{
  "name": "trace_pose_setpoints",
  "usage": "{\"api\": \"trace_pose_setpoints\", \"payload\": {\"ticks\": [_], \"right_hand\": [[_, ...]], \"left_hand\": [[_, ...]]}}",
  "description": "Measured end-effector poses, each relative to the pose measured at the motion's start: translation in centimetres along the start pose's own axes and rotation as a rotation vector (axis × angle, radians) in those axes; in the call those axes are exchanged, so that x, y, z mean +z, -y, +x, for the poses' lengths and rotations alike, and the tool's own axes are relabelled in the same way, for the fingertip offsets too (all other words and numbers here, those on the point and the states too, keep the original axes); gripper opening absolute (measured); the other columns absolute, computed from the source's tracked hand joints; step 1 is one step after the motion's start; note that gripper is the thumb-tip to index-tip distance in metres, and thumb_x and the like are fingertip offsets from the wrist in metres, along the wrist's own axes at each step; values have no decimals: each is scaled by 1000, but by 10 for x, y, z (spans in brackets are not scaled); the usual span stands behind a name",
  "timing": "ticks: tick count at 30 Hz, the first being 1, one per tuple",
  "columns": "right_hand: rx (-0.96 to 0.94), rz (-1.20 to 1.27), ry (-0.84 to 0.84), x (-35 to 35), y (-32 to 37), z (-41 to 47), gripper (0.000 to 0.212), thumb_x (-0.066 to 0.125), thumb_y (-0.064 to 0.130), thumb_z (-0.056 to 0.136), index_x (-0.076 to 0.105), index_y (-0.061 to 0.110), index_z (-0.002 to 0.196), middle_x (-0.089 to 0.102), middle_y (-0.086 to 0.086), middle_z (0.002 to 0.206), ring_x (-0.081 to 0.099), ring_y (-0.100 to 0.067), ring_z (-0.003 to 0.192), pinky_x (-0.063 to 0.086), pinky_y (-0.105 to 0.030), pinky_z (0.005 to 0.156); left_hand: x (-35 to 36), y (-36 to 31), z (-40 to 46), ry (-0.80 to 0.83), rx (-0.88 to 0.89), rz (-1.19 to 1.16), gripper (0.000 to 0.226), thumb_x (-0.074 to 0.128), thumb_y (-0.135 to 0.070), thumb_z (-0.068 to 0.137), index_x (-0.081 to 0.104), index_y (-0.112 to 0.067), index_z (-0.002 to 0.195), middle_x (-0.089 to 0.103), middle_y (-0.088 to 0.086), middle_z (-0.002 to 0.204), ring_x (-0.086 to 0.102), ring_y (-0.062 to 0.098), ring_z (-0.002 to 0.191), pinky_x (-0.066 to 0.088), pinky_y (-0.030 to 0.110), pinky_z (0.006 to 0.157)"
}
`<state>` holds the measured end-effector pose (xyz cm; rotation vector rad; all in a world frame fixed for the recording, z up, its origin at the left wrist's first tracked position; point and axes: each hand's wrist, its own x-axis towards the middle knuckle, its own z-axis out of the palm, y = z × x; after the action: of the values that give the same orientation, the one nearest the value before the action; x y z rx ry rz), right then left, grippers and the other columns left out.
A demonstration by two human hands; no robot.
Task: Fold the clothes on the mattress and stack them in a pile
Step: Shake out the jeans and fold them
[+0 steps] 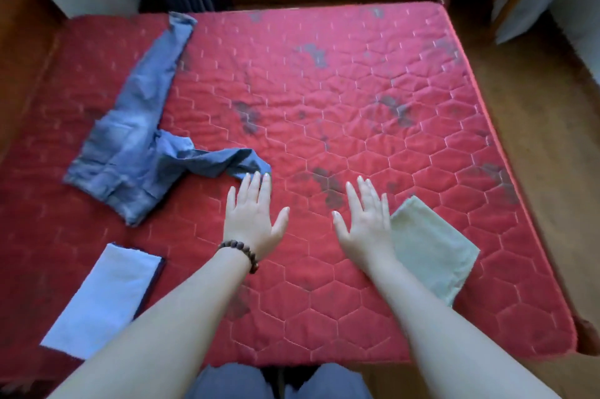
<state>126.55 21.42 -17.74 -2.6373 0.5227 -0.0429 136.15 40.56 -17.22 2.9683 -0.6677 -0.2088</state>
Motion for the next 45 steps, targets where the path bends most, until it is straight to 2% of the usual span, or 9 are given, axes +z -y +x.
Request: {"api": "trace_pose_setpoints", "payload": {"ticks": [6,17,27,33,37,38,40,42,45], "right_hand": [[-176,-56,48,28,87,27,62,47,40,96,31,13,150,13,-9,161,4,-20,149,-4,-41,121],[-291,-143,225,162,269,53,61,42,43,97,29,18,151,11,-7,161,2,-18,149,-2,-42,121],[-601,-184,344,338,364,130,60,72,23,81,54,8,136,43,-17,147,36,-33,140,26,-54,114],[-819,-301,479,470,368,183,75,64,32,86,28,19,151,16,-5,160,6,-24,149,0,-46,119],[-873,-432,568,531,358,199,82,60,43,88,11,32,154,0,3,162,-3,-23,149,-8,-50,117],[-856,-442,571,539,356,200,78,58,44,89,15,32,153,5,2,162,2,-24,149,-7,-52,117],[-814,-387,513,546,357,201,52,54,35,93,42,27,143,31,-2,156,23,-26,145,-1,-52,117],[-781,-305,431,541,366,203,26,50,22,95,63,18,117,60,-4,130,48,-28,126,10,-49,117],[-734,-150,382,508,382,208,16,52,10,91,66,13,98,67,-7,91,59,-32,92,39,-43,101]], "left_hand": [[-23,99,-15,-50,-213,1,76,38,-53,92,18,-11,152,19,10,159,9,23,148,11,45,119],[-15,320,-20,-4,-331,-45,76,34,-54,92,15,-13,153,15,9,160,4,22,149,4,44,119],[96,475,8,127,-413,-51,79,30,-59,89,10,-18,154,9,5,161,-2,20,149,3,46,120],[214,518,42,194,-373,-28,89,32,-69,86,5,-18,154,4,5,162,-6,20,149,0,45,119],[268,520,53,170,-337,-35,94,33,-73,84,4,-18,154,2,3,162,-9,19,148,-1,45,120],[276,519,56,154,-324,-46,94,34,-73,83,5,-19,154,3,2,162,-8,19,148,-1,45,120],[281,516,59,141,-308,-70,95,38,-73,83,6,-20,154,5,1,162,-7,18,149,-1,44,120],[275,513,61,109,-315,-101,94,44,-71,82,12,-18,153,9,1,161,-1,18,149,-1,42,120],[247,509,66,-54,-300,-187,83,63,-59,79,38,-15,144,34,4,153,23,21,145,11,42,119]]}}
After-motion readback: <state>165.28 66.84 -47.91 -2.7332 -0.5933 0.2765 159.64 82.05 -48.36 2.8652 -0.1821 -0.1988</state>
